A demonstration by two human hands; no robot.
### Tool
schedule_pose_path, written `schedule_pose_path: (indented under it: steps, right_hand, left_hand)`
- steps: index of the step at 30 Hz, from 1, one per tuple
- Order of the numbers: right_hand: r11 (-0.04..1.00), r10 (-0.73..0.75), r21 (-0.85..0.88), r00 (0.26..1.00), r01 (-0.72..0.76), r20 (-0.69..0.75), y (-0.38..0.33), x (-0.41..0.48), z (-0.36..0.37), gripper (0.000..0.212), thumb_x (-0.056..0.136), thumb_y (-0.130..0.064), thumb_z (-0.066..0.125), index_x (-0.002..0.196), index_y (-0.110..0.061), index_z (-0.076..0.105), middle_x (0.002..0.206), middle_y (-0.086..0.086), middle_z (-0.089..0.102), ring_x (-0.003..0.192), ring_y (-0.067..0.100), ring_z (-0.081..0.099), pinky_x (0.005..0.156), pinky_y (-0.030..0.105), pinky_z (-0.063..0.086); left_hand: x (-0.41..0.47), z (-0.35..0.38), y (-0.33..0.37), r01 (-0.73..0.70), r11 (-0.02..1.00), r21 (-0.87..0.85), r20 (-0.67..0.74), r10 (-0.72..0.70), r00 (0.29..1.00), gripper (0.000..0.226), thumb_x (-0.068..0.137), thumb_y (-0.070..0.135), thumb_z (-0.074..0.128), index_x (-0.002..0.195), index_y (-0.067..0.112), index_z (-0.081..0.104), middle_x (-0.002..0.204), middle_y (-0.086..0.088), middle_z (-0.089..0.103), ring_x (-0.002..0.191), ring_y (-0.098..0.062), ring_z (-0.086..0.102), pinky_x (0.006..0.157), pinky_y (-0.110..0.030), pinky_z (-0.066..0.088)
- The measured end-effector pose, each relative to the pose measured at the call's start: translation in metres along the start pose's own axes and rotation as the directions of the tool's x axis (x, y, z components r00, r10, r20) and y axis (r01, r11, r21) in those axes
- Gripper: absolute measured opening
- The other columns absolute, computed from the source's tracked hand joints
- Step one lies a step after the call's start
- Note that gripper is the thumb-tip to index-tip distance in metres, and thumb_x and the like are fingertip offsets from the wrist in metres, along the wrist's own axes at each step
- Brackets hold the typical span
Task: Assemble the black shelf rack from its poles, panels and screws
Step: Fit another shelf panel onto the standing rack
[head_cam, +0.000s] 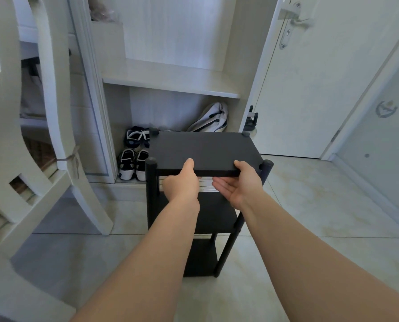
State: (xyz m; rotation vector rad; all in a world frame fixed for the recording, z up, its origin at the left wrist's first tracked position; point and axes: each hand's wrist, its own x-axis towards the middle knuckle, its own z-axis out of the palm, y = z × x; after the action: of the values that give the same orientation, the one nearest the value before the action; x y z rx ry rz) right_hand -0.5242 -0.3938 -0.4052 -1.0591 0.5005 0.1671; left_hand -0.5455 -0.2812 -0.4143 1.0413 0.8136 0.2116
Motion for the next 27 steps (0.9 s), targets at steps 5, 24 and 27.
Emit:
schedule_pose_path:
  steps: [5, 24, 27]
  right_hand:
    - [1.0, -0.021, 0.006, 1.0, 0.021, 0.002, 0.003, -0.003, -0.005, 0.035, 0.099, -0.025, 0.063, 0.126, -0.006, 0.053, 0.096, 0.026, 0.072, 0.071, 0.036, 0.076, 0.053, 0.039, 0.061]
    - [0.372, -0.774, -0.815, 0.633, 0.444, -0.009, -0.043, -0.025, -0.051, 0.023, 0.092, -0.031, 0.06, 0.11, -0.017, 0.058, 0.105, -0.002, 0.066, 0.098, 0.021, 0.062, 0.078, 0.039, 0.051]
    - [0.554, -0.593, -0.727, 0.805, 0.405, -0.004, -0.055, -0.009, -0.048, 0.044, 0.094, -0.038, 0.063, 0.131, -0.018, 0.052, 0.12, 0.0, 0.058, 0.107, 0.02, 0.059, 0.09, 0.042, 0.048]
  left_hand:
    - [-0.006, -0.001, -0.005, 0.004, 0.999, -0.045, 0.009, -0.004, 1.0, 0.04, 0.086, 0.038, 0.071, 0.11, 0.012, 0.055, 0.107, -0.006, 0.064, 0.085, -0.017, 0.06, 0.058, -0.025, 0.037]
    - [-0.009, -0.017, 0.01, 0.039, 0.992, 0.118, 0.161, -0.058, 0.985, 0.065, 0.086, 0.058, 0.068, 0.128, 0.013, 0.045, 0.11, -0.003, 0.066, 0.094, -0.014, 0.062, 0.081, -0.035, 0.053]
    - [-0.021, -0.008, 0.001, 0.03, 0.981, 0.194, 0.26, -0.081, 0.962, 0.051, 0.09, 0.047, 0.068, 0.124, 0.018, 0.044, 0.111, -0.003, 0.067, 0.094, -0.013, 0.062, 0.07, -0.029, 0.045]
